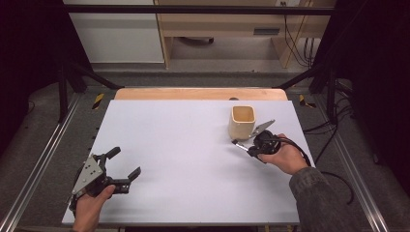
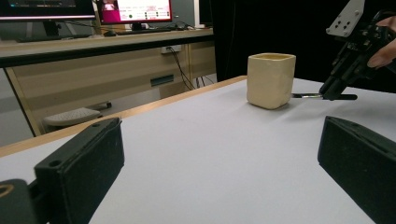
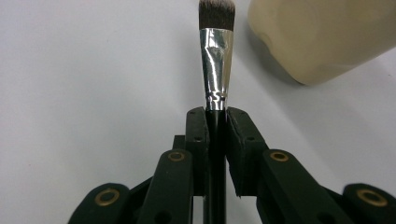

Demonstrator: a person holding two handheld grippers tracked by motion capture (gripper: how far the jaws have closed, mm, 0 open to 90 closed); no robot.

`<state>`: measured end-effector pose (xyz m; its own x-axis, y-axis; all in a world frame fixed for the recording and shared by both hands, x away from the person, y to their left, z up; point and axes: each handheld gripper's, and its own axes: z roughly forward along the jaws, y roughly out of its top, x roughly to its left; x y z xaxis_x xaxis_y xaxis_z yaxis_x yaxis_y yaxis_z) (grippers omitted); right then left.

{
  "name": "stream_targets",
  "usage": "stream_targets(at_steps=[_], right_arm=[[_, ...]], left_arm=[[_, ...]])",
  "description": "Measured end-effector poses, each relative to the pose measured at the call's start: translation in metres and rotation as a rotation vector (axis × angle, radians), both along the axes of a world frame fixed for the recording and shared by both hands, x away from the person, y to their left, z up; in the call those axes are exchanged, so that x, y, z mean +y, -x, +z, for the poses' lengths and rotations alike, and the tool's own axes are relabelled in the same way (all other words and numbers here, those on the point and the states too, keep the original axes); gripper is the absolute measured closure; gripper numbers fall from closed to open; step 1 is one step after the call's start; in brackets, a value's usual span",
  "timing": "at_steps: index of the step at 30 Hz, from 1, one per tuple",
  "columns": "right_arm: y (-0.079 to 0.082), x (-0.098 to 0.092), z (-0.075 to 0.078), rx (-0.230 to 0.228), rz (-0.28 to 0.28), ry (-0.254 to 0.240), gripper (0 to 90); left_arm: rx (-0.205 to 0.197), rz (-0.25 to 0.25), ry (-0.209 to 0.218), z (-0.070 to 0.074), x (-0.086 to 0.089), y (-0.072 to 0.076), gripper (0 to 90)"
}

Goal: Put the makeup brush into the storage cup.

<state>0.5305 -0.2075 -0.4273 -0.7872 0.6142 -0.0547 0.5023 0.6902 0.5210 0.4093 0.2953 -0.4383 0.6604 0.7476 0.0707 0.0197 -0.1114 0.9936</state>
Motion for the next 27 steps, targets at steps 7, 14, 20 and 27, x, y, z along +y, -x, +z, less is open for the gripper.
stream_targets(at_steps=[7,14,20,27], right_arm=[[0.008,-0.006,0.004,-0.039,-0.020,-0.051,79.4],[0.017,-0.008,0.012,-0.095,-0.042,-0.133,79.4],[0.025,-0.005,0.016,-0.155,-0.071,-0.208,79.4],[0.034,-0.008,0.014,-0.216,-0.122,-0.292,79.4]], left_arm=[[0.000,0.001,0.000,0.000,0.000,0.000,0.0],[0.000,0.002,-0.001,0.000,0.000,0.000,0.0],[-0.001,0.003,-0.001,0.000,0.000,0.000,0.0],[-0.001,0.007,0.003,0.000,0.001,0.000,0.0]])
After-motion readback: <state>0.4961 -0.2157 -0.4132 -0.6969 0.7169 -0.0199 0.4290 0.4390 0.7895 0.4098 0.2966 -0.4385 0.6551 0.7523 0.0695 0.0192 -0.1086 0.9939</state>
